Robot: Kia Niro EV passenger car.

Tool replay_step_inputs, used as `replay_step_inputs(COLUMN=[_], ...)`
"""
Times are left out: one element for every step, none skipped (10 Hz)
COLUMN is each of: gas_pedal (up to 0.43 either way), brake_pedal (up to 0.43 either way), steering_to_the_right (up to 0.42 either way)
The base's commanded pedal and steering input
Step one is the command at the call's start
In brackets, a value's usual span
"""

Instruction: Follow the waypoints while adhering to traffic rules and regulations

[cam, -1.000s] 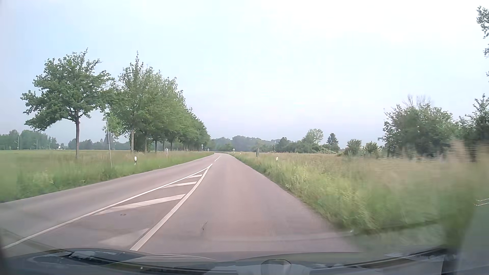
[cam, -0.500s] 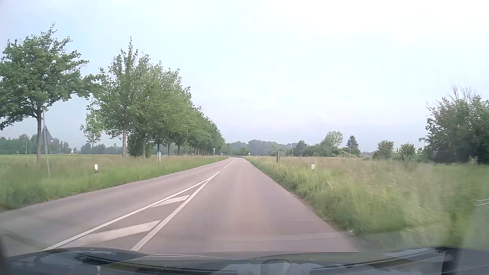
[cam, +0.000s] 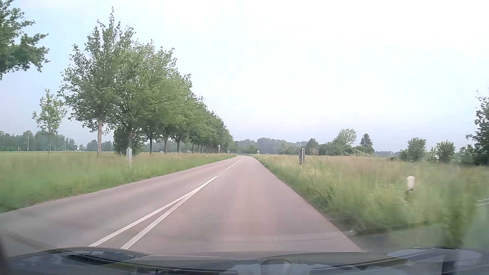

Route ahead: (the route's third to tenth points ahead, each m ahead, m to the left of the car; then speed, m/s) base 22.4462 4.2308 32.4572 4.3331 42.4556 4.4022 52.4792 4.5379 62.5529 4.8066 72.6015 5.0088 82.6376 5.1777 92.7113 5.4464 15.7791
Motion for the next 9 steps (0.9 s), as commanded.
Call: replay_step_inputs(gas_pedal=[0.26,0.26,0.26,0.268,0.28,0.28,0.28,0.28,0.28], brake_pedal=[0.0,0.0,0.0,0.0,0.0,0.0,0.0,0.0,0.0], steering_to_the_right=[-0.007,-0.006,-0.005,-0.005,-0.005,-0.005,-0.005,-0.004,-0.004])
